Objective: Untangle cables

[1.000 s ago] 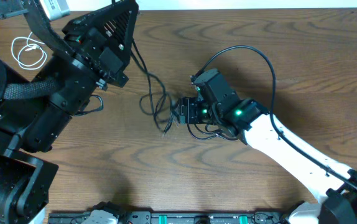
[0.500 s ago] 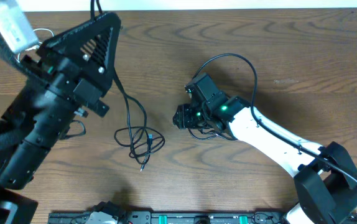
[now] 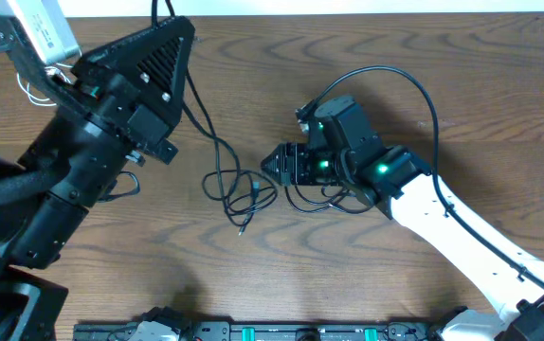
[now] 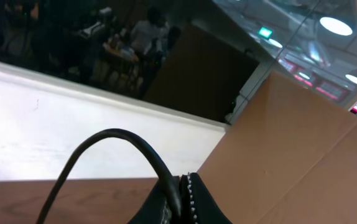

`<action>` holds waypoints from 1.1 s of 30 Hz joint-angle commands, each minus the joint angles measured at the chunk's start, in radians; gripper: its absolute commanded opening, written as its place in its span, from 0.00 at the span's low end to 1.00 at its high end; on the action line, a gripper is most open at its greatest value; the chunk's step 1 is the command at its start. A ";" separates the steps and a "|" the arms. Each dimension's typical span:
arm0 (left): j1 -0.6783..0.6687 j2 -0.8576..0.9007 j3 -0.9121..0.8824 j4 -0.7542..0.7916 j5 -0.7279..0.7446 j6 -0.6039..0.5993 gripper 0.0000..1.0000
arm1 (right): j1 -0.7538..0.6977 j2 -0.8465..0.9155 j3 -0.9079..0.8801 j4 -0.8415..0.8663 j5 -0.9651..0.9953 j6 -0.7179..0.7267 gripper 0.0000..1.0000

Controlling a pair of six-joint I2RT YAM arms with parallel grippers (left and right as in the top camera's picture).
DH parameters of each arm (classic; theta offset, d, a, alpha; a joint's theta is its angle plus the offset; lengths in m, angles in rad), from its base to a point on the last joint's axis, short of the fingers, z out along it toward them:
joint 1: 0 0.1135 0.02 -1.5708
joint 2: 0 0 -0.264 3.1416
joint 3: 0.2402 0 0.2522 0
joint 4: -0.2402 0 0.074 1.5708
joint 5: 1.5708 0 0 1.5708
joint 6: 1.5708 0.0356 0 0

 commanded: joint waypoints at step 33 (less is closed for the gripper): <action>0.002 -0.017 0.016 -0.068 -0.133 0.034 0.07 | 0.060 0.238 0.008 -0.260 0.323 0.095 0.01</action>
